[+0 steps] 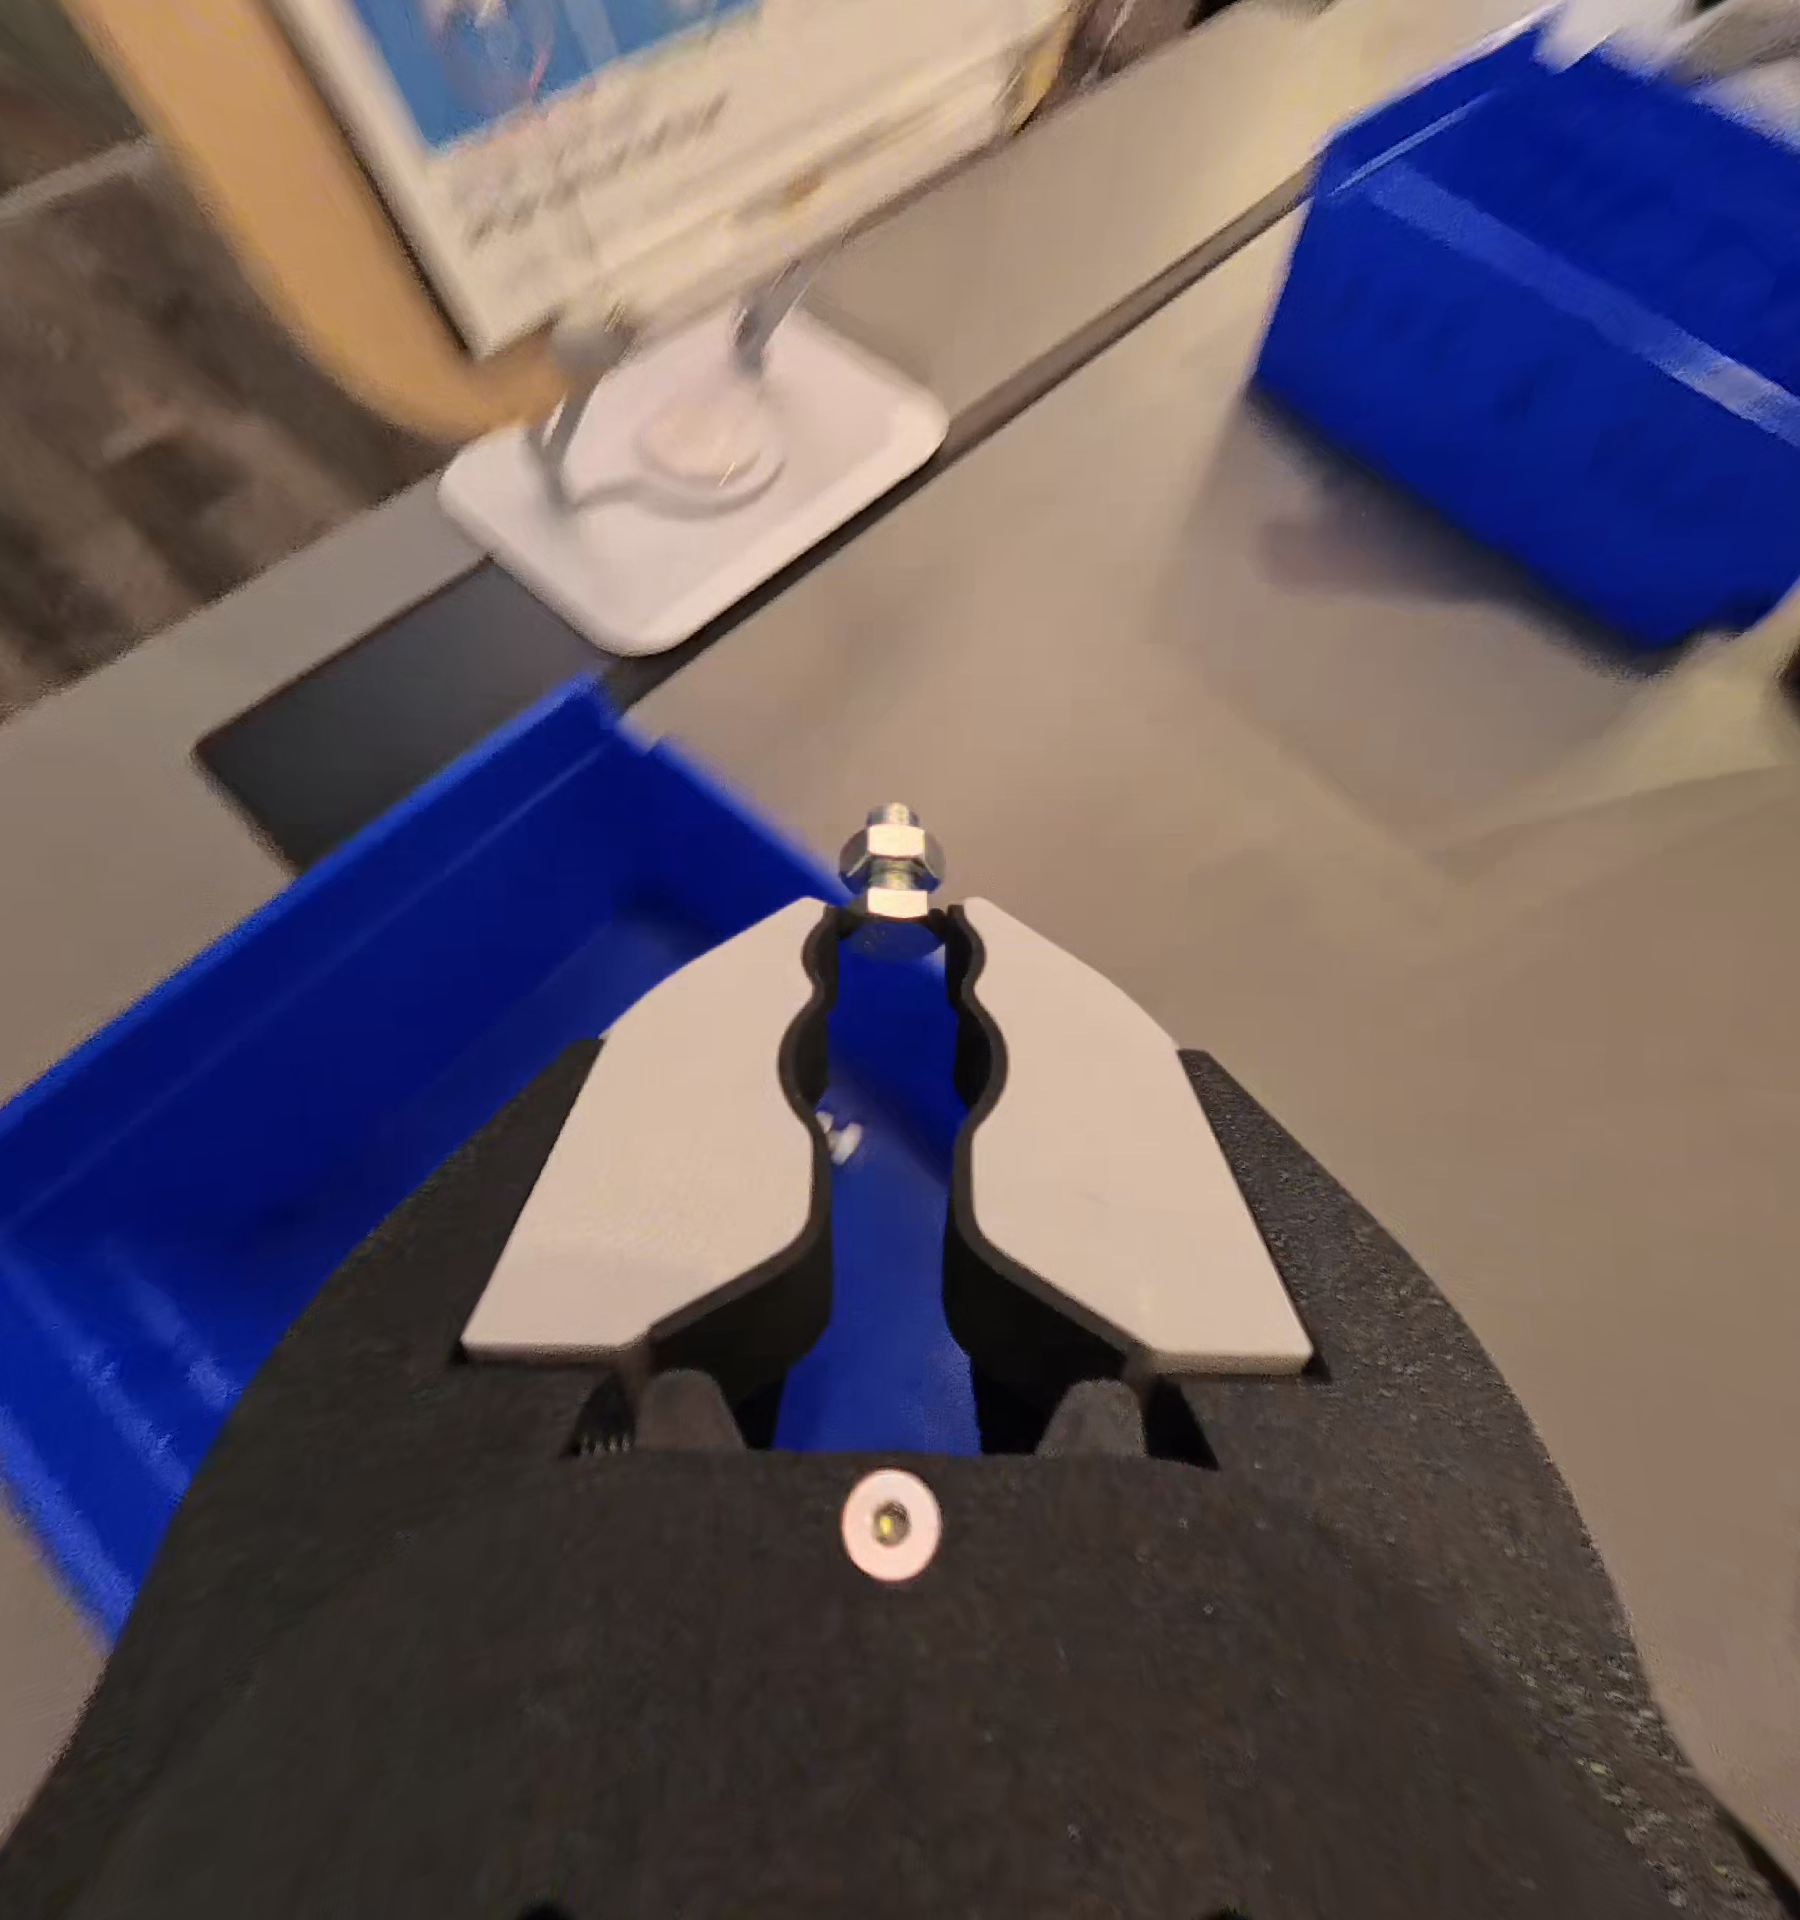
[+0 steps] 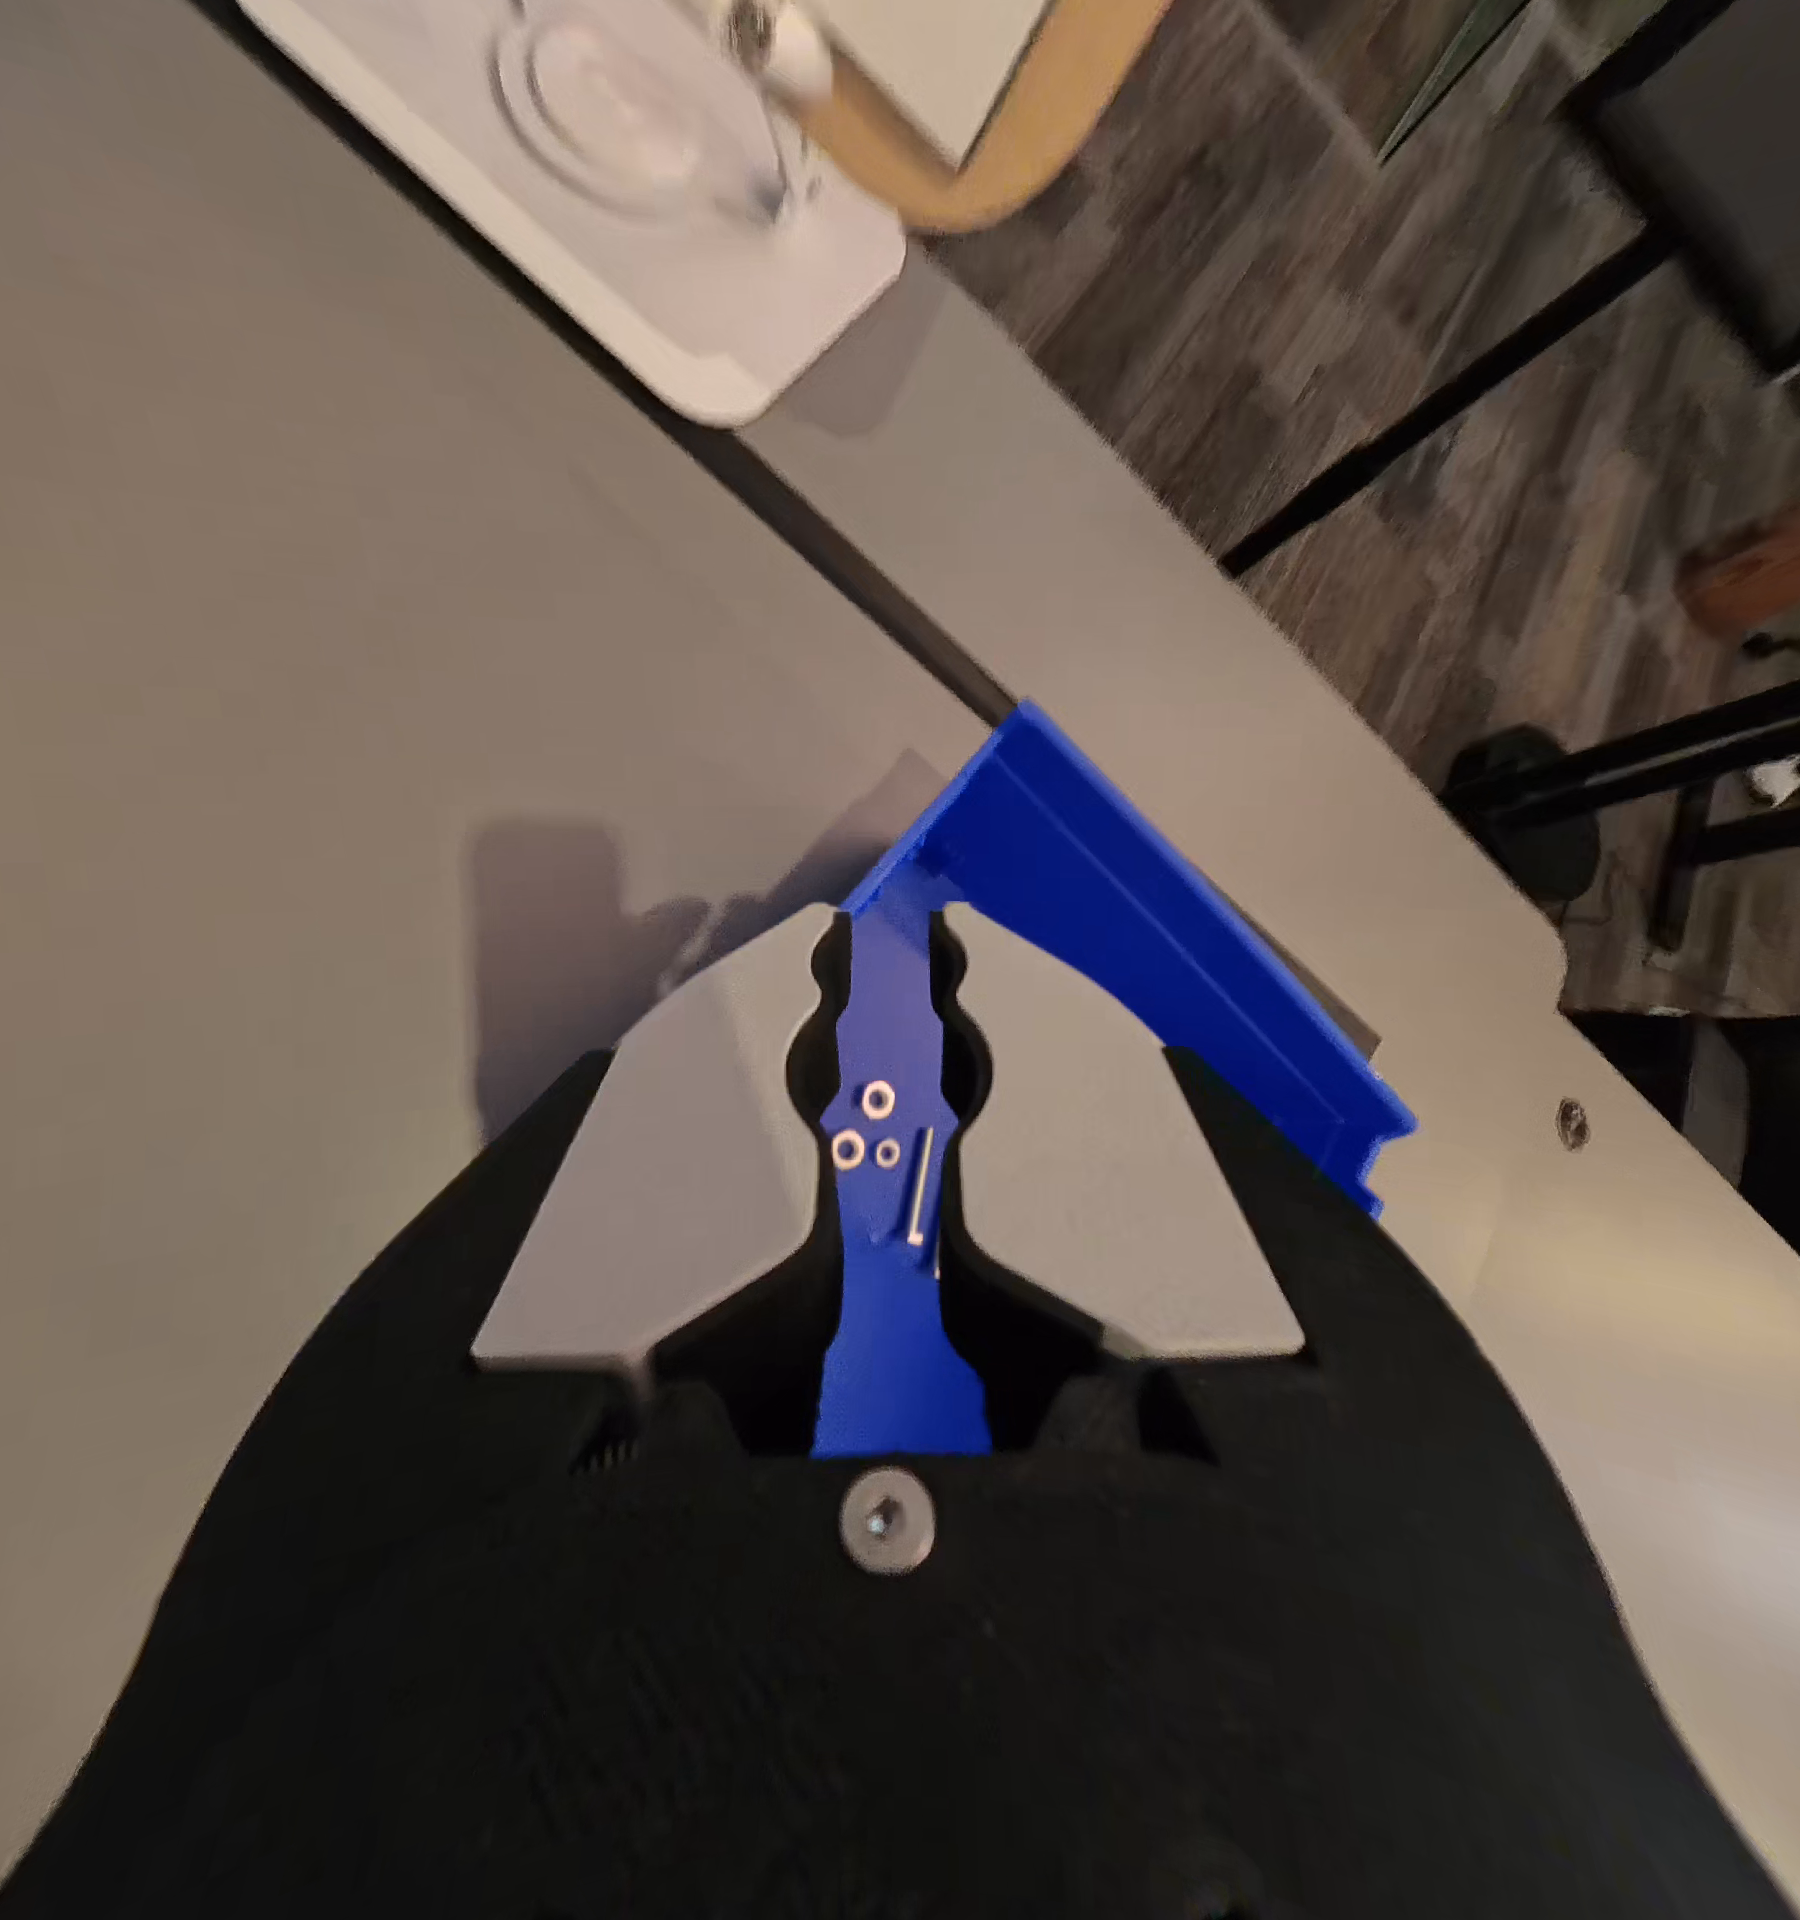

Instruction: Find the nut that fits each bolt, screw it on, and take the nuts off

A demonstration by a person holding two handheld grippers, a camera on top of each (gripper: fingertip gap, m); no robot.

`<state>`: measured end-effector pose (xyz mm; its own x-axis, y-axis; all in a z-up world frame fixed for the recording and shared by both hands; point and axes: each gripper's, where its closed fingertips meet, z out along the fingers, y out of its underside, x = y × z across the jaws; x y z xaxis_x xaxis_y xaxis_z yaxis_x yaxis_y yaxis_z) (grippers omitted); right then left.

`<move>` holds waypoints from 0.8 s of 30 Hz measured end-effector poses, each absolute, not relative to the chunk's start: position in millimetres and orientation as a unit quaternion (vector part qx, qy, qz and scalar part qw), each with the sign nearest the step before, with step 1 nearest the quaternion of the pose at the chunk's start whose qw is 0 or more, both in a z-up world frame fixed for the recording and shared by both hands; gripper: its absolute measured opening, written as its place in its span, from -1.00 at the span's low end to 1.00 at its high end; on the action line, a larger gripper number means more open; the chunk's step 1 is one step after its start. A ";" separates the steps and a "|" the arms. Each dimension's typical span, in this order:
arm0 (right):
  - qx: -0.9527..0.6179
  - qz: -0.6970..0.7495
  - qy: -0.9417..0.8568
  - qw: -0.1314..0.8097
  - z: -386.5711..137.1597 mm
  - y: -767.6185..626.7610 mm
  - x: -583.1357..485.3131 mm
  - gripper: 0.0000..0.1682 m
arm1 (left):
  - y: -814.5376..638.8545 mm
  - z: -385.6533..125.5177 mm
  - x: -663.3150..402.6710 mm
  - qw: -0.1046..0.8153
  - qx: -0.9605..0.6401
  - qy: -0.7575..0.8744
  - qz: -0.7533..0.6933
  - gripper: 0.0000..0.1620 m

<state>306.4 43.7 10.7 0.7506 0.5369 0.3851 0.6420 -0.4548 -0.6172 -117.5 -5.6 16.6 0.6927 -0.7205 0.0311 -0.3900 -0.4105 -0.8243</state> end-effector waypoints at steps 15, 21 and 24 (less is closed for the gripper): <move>-0.506 0.484 -0.454 0.551 128.5 -107.6 103.2 -0.79 | -116.2 111.8 79.9 0.501 -0.566 0.463 -0.463 -0.77; -0.455 0.586 -0.434 0.512 137.0 -123.5 100.5 -0.79 | -128.8 111.2 93.2 0.499 -0.557 0.478 -0.461 -0.77; -0.461 0.573 -0.441 0.515 134.5 -123.2 98.9 -0.79 | -129.7 112.6 92.8 0.506 -0.554 0.480 -0.454 -0.77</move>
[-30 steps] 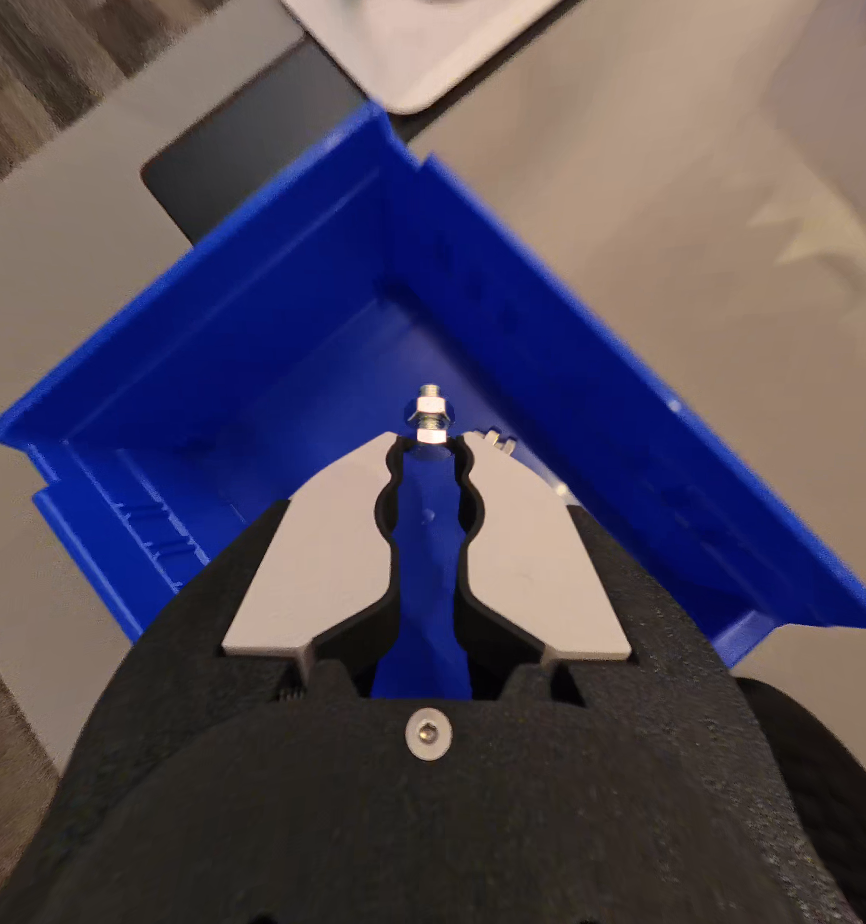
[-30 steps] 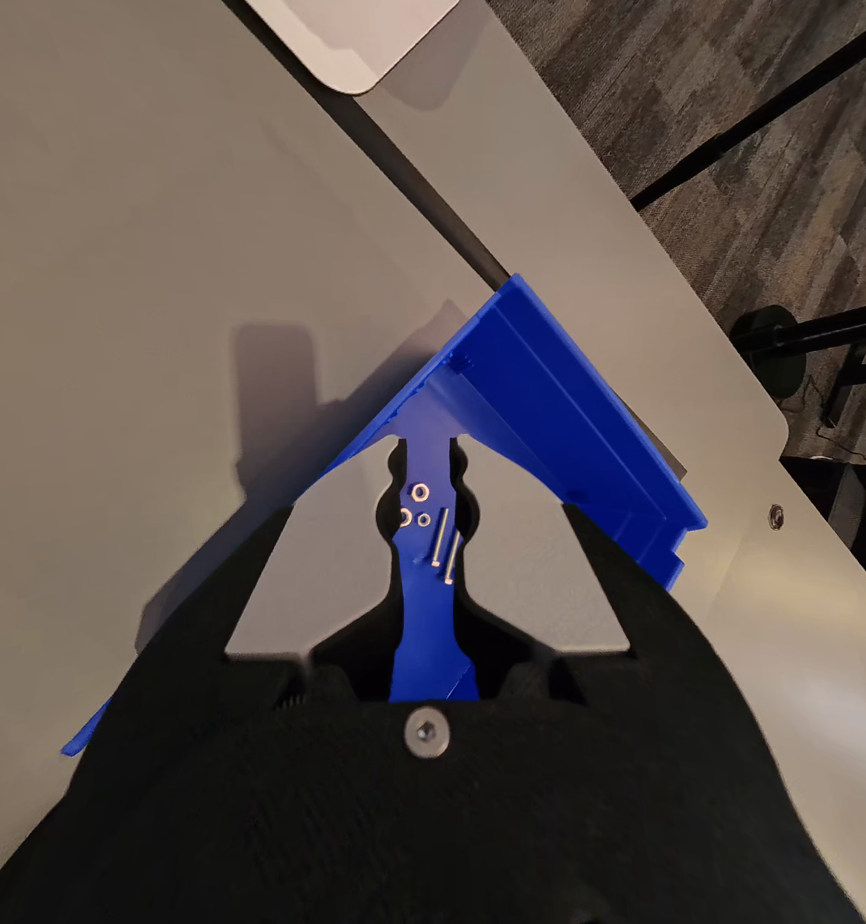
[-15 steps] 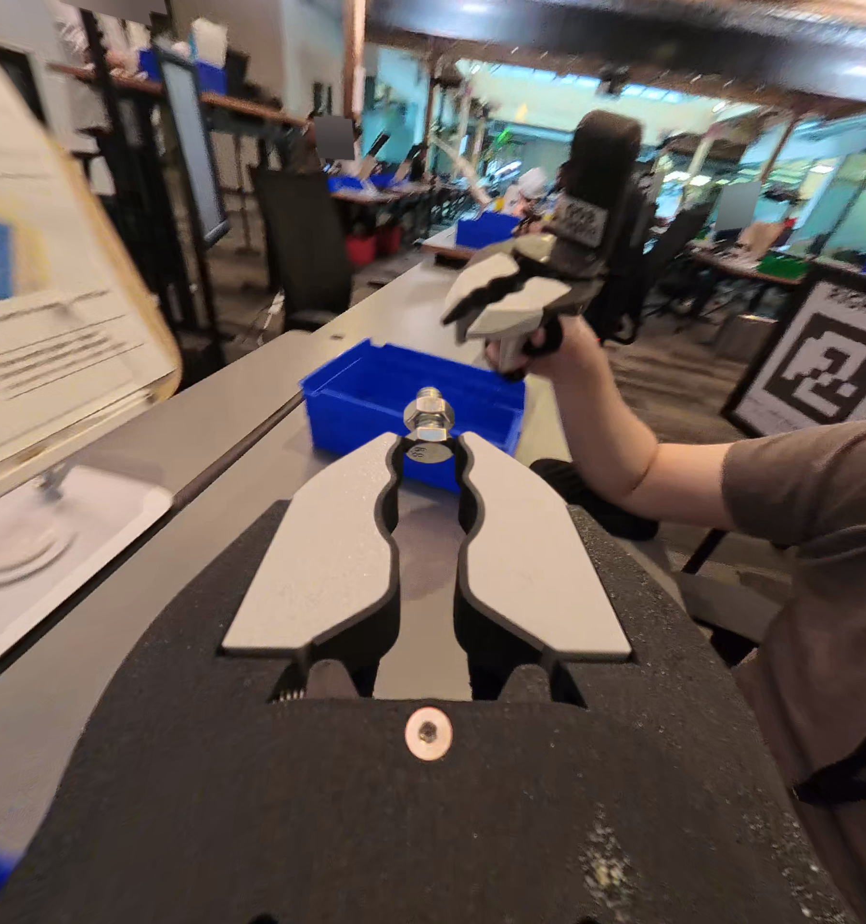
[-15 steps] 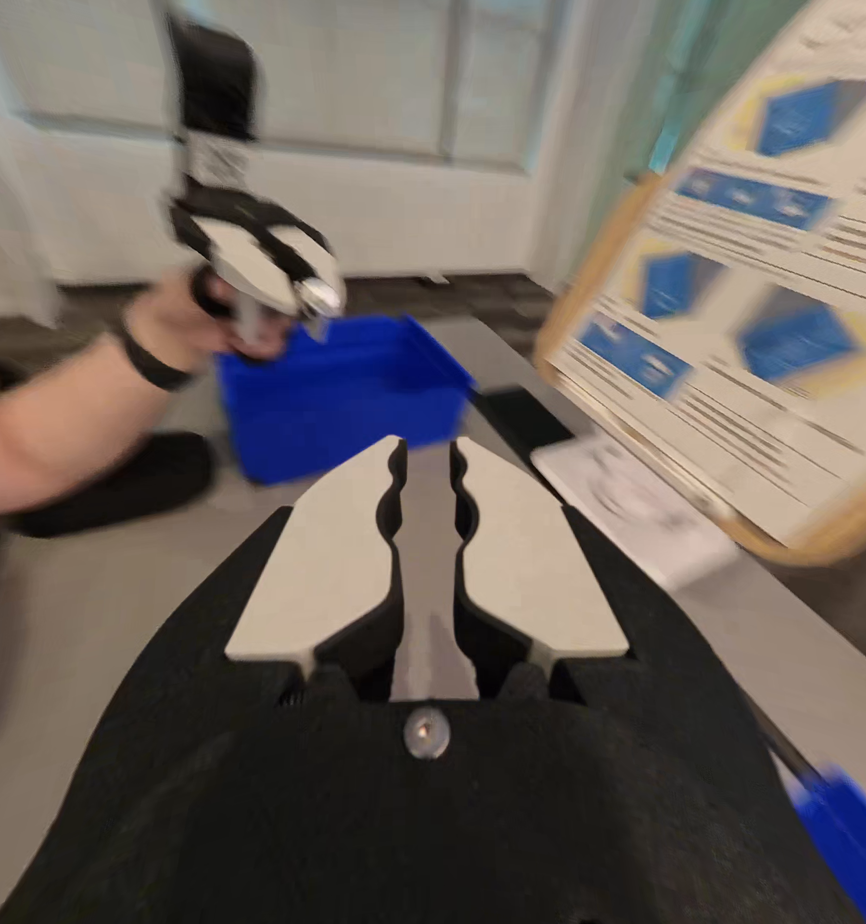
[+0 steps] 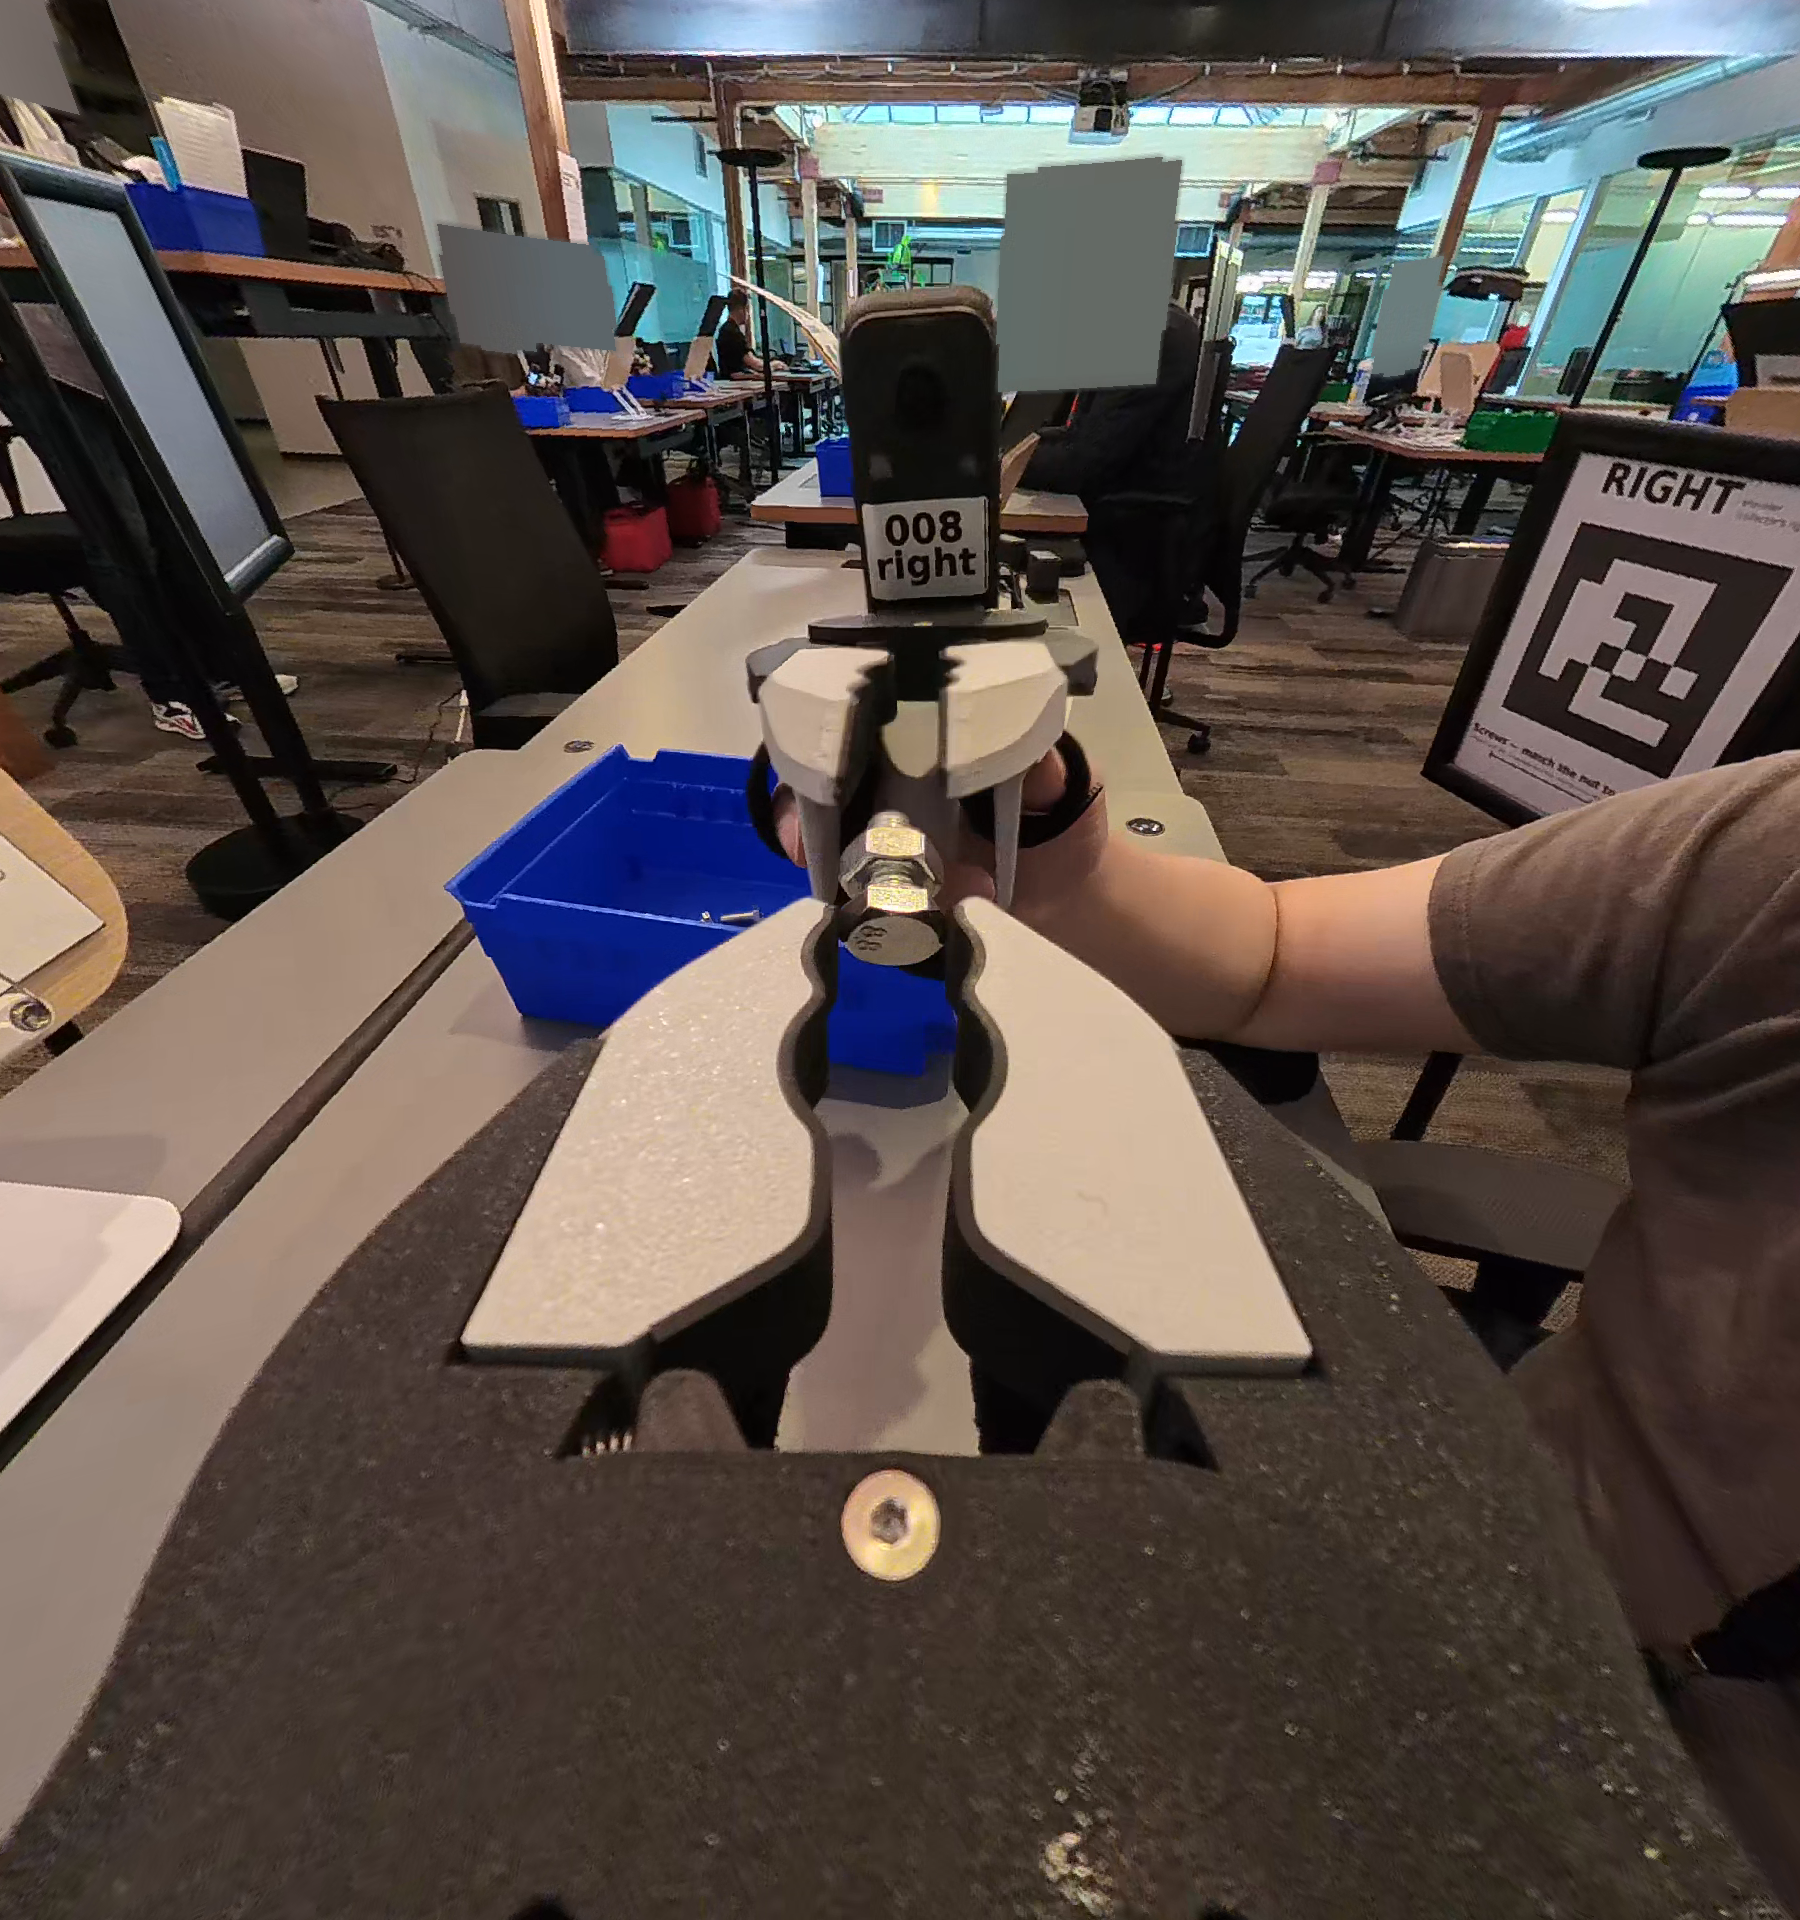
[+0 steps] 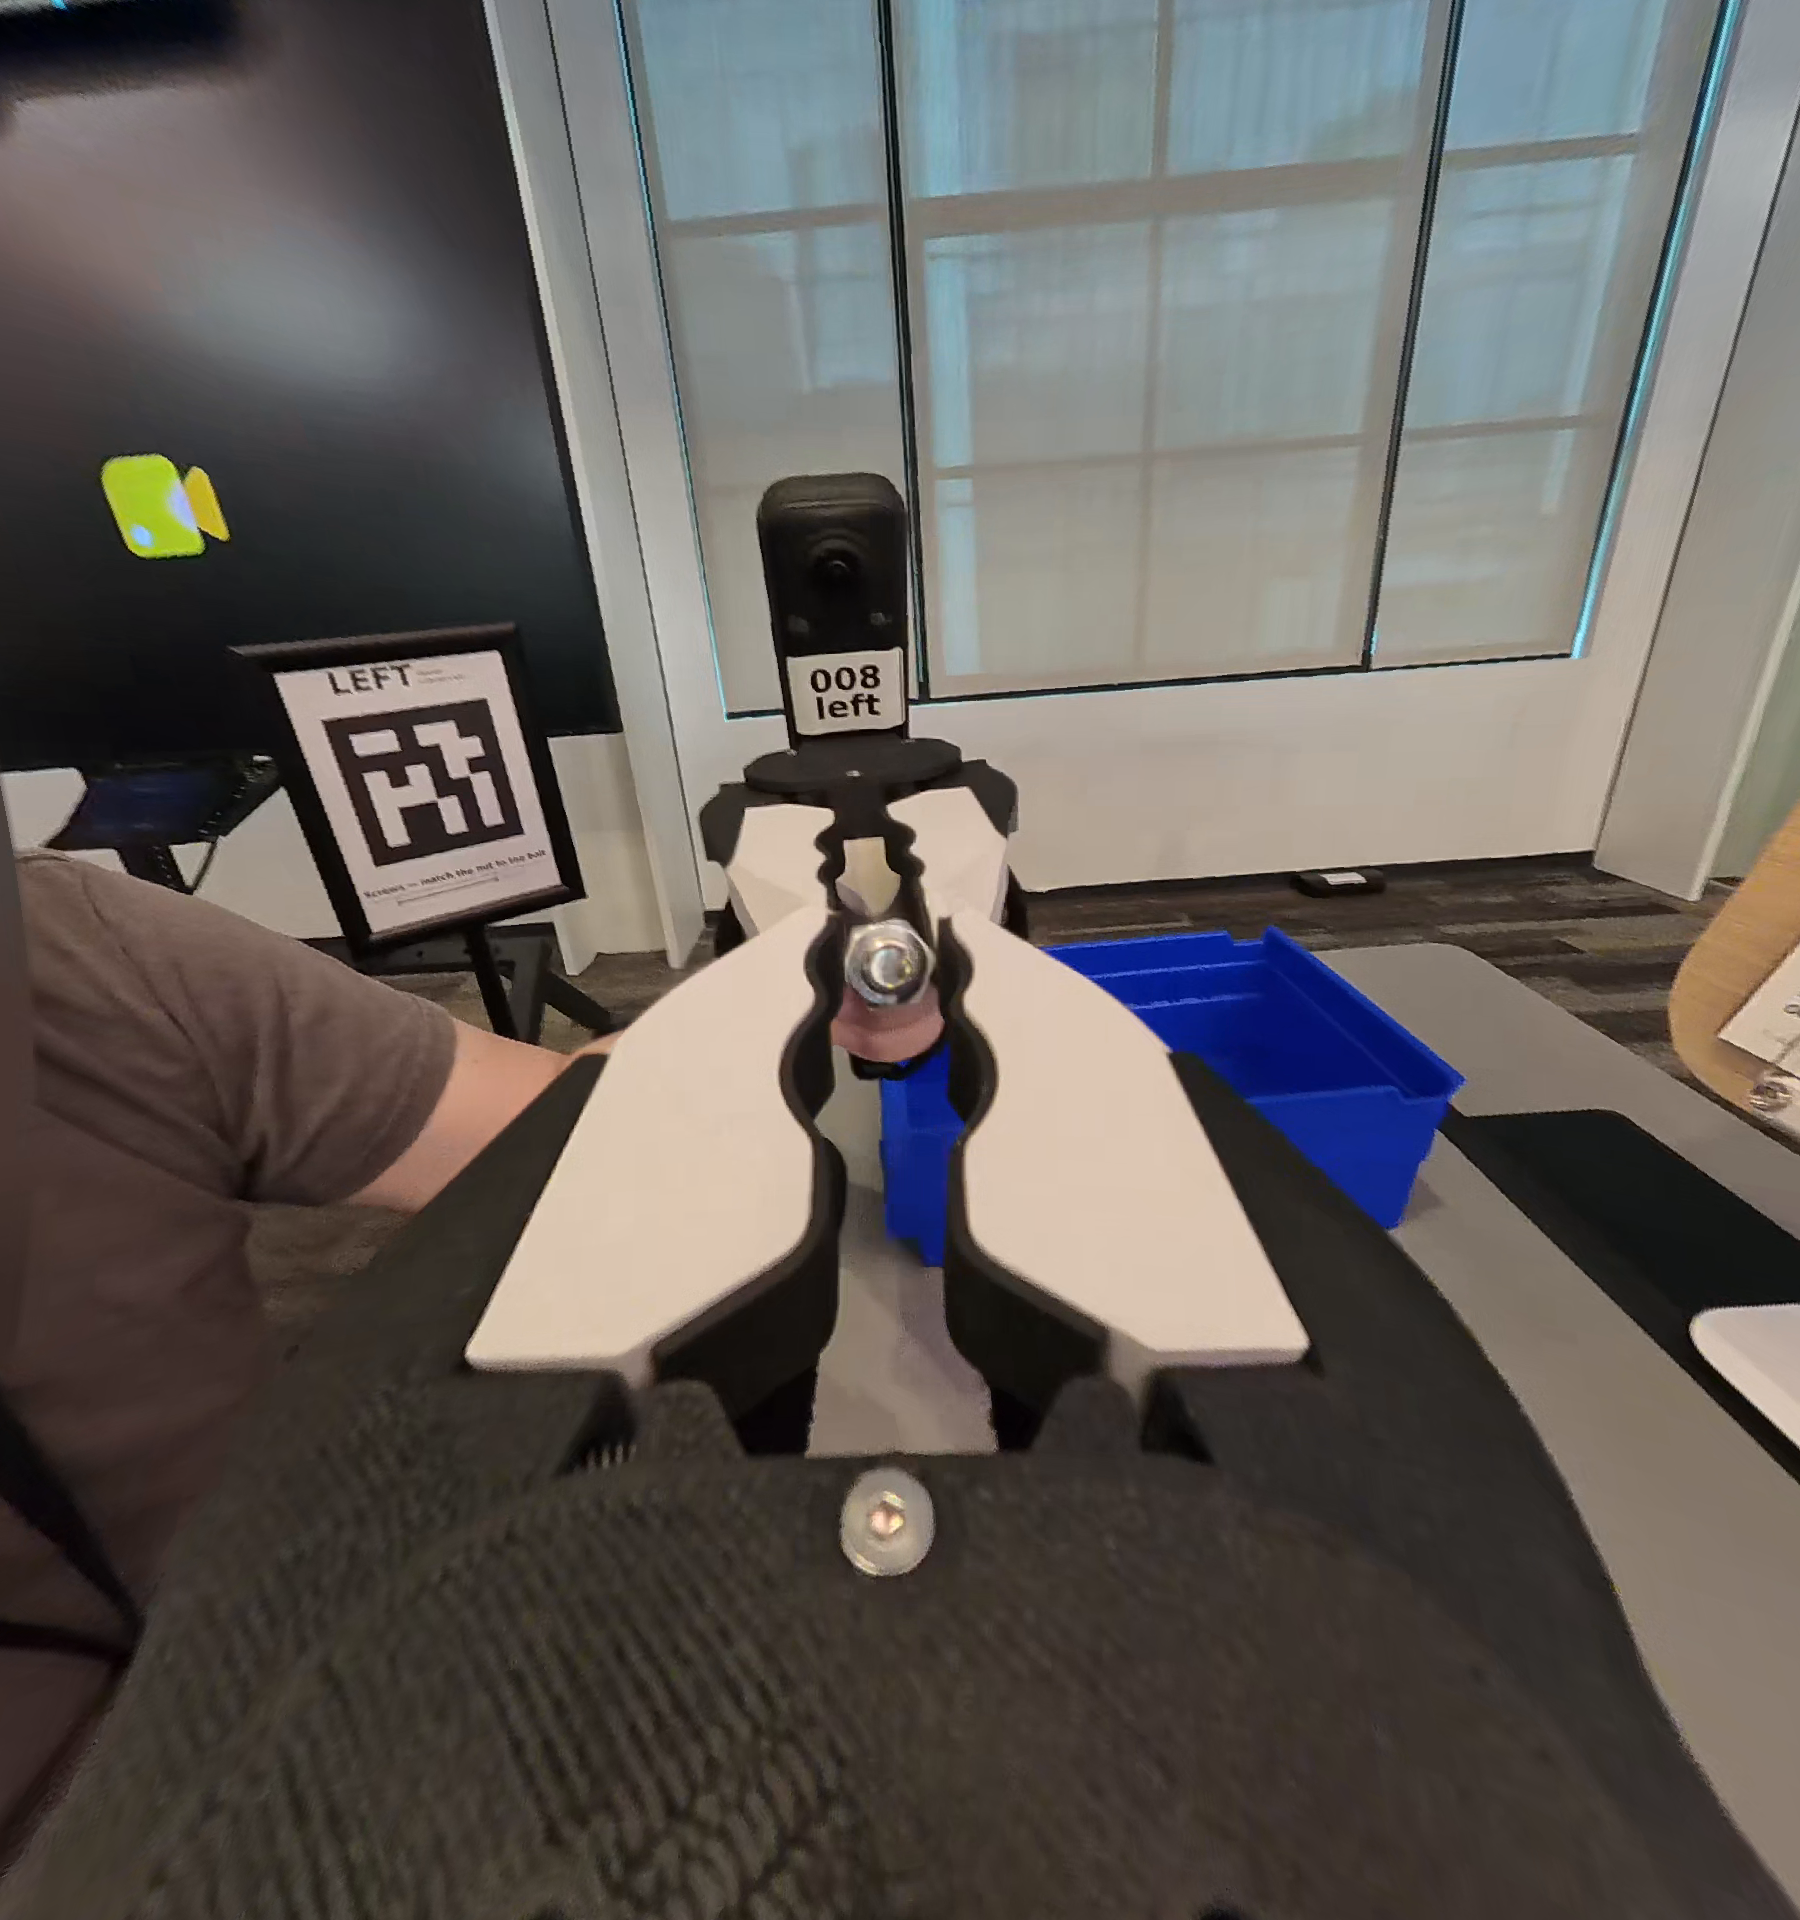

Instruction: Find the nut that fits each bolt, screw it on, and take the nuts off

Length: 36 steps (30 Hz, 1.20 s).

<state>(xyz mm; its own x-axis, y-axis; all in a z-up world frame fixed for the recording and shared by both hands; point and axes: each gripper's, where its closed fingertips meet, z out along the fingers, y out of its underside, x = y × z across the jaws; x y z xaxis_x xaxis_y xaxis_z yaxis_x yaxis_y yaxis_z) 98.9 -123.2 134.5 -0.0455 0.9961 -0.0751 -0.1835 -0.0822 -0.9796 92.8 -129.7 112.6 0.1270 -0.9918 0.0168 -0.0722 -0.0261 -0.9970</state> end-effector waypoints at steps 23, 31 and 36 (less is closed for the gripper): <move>-0.472 0.502 -0.514 0.511 119.9 -131.5 95.7 -0.88 | -136.5 103.3 96.4 0.493 -0.559 0.506 -0.434 -0.76; -0.505 0.407 -0.582 0.490 100.4 -133.0 99.1 -0.88 | -134.8 72.3 101.9 0.470 -0.590 0.563 -0.339 -0.44; -0.508 0.368 -0.621 0.469 86.8 -136.9 100.1 -0.88 | -138.2 59.2 112.1 0.465 -0.585 0.588 -0.311 -0.51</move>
